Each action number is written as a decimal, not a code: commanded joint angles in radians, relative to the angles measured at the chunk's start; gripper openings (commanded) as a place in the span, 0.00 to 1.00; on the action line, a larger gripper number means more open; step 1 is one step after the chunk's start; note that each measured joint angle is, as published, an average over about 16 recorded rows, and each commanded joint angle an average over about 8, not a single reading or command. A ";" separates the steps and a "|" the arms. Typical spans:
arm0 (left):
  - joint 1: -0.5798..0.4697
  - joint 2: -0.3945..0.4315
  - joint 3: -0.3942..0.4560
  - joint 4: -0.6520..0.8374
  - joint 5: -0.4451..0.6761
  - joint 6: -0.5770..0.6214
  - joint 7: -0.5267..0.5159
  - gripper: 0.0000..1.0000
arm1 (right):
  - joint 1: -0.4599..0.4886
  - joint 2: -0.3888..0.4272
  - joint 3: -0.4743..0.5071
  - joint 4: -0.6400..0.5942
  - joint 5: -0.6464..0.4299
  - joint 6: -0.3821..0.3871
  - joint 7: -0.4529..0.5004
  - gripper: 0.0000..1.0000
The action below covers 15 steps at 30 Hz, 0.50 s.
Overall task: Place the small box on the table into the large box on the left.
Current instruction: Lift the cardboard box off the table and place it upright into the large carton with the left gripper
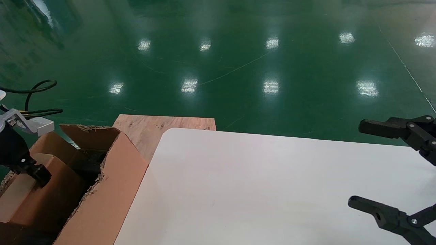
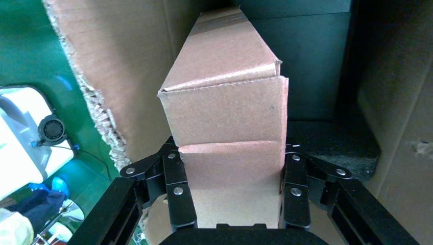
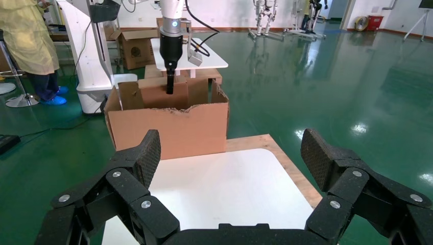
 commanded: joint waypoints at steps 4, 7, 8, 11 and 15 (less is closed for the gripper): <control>0.004 -0.003 0.004 0.006 0.005 -0.004 -0.003 0.00 | 0.000 0.000 0.000 0.000 0.000 0.000 0.000 1.00; 0.007 -0.008 0.007 0.009 0.010 -0.008 -0.004 0.00 | 0.000 0.000 0.000 0.000 0.000 0.000 0.000 1.00; 0.009 -0.010 0.008 0.010 0.012 -0.010 -0.005 0.00 | 0.000 0.000 0.000 0.000 0.000 0.000 0.000 1.00; 0.016 -0.016 0.013 0.012 0.018 -0.017 -0.007 0.00 | 0.000 0.000 0.000 0.000 0.000 0.000 0.000 1.00; 0.026 -0.022 0.017 0.012 0.024 -0.027 -0.010 0.00 | 0.000 0.000 0.000 0.000 0.000 0.000 0.000 1.00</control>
